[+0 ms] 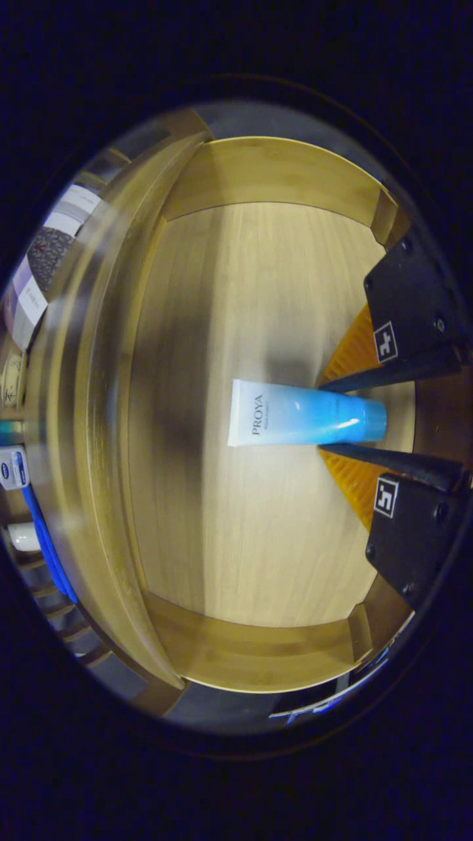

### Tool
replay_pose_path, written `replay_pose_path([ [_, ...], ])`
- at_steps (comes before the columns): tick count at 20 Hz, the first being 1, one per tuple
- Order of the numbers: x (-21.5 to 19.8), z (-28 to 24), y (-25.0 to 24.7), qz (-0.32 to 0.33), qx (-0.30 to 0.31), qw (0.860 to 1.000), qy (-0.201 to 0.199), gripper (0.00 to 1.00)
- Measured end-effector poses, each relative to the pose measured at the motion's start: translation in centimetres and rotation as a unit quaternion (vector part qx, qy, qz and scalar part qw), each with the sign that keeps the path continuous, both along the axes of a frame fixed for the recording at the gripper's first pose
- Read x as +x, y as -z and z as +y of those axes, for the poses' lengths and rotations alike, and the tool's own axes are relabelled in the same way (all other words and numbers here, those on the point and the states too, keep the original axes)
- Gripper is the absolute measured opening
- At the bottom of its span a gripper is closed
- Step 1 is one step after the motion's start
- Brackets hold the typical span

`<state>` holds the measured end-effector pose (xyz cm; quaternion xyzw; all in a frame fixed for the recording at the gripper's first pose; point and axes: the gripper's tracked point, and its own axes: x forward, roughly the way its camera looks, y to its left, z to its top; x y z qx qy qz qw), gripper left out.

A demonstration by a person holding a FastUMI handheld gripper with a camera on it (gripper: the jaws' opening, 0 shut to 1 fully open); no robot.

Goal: Pull open the drawer, take out the items inside it, and place them on the countertop above the cabinet.

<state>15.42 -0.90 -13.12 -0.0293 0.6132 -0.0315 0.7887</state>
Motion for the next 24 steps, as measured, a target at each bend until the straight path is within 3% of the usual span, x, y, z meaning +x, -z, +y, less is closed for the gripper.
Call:
replay_pose_path([
  [15, -3.2, 1.0, -7.7, -0.068, 0.022, 0.997, -0.014, 0.44],
  [24, 1.4, 0.9, -14.6, -0.125, 0.02, 0.992, -0.004, 0.44],
])
